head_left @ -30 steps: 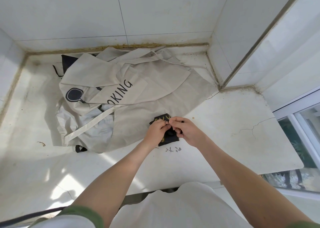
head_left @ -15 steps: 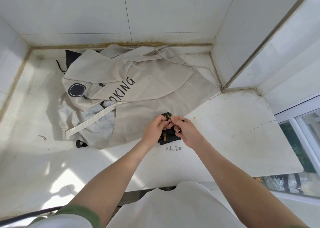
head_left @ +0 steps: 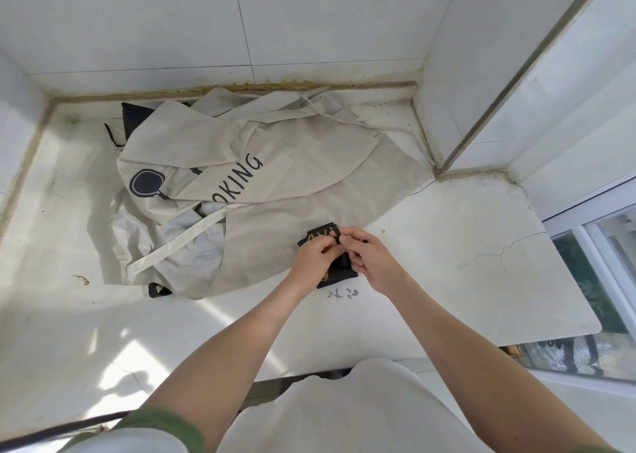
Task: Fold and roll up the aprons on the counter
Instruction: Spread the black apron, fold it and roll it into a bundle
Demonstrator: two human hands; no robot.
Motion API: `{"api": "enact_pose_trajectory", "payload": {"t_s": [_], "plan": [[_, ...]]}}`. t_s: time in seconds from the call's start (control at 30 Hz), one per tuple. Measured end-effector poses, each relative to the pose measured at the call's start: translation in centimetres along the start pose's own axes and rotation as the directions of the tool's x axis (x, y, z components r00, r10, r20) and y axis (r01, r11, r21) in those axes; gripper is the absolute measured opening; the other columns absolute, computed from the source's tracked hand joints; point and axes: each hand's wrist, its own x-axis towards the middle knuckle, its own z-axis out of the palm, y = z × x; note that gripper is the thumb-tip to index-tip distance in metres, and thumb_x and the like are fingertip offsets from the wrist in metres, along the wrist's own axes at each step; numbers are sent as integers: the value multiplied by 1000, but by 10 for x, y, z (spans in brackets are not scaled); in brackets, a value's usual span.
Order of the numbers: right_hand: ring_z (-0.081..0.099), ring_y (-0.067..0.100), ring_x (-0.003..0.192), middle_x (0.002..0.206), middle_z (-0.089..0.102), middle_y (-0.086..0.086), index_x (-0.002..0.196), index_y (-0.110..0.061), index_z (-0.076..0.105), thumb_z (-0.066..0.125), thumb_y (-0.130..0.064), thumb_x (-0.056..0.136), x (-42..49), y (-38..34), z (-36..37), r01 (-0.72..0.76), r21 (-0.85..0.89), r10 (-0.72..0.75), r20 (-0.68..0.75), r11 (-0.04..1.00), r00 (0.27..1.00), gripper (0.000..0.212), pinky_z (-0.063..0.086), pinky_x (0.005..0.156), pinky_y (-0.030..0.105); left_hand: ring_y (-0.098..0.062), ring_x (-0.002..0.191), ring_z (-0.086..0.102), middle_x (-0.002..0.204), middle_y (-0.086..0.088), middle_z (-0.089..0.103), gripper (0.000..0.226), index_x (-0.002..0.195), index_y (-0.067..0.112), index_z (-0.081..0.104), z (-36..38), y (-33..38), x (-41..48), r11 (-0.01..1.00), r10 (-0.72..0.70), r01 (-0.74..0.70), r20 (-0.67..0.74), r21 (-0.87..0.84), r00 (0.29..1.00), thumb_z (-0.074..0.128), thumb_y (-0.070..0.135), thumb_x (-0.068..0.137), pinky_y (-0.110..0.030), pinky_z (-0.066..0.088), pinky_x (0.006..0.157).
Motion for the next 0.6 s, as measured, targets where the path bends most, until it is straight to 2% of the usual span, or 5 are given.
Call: {"api": "enact_pose_trajectory", "payload": {"t_s": [0.1, 0.23, 0.43, 0.5, 0.6], "plan": [[38, 4, 48, 64, 41, -2, 108, -13, 60, 60, -13, 92, 0, -5, -3, 4, -127, -12, -59, 992, 998, 16, 26, 44, 17, -17, 74, 48, 79, -7, 54, 46, 88, -6, 59, -10, 1, 3, 943, -133, 161, 115, -290, 984, 62, 40, 86, -29, 38, 71], [43, 8, 64, 71, 46, -2, 100, -12, 52, 71, -21, 85, -1, -5, -9, 62, -295, -91, -84, 954, 992, 26, 34, 62, 19, -5, 63, 40, 65, 14, 57, 18, 88, 15, 66, -24, 0, 6, 908, -151, 206, 175, -364, 973, 53, 20, 98, -16, 34, 61], [46, 13, 74, 81, 52, 1, 92, -10, 52, 63, -16, 90, 7, -2, -13, 95, -667, -172, -51, 739, 984, 12, 35, 59, 14, -5, 49, 34, 74, -4, 62, 35, 85, 12, 58, -27, 0, 10, 732, -157, 192, 113, -654, 981, 33, -13, 92, -14, 32, 51], [47, 15, 76, 80, 54, -1, 88, -10, 54, 62, -15, 90, 8, 3, -20, 31, -705, -128, -85, 709, 988, 10, 34, 59, 14, -8, 54, 34, 67, -2, 60, 43, 84, 9, 57, -29, 2, 12, 755, -140, 191, 130, -628, 982, 27, -21, 86, -15, 30, 48], [46, 15, 75, 80, 52, -1, 88, -12, 52, 62, -15, 90, 6, 7, -22, 22, -707, -123, -91, 707, 988, 11, 34, 60, 15, -11, 64, 39, 63, 6, 64, 33, 88, 12, 62, -30, -1, 13, 884, -116, 190, 193, -428, 974, 37, -9, 95, -14, 32, 54]]}}
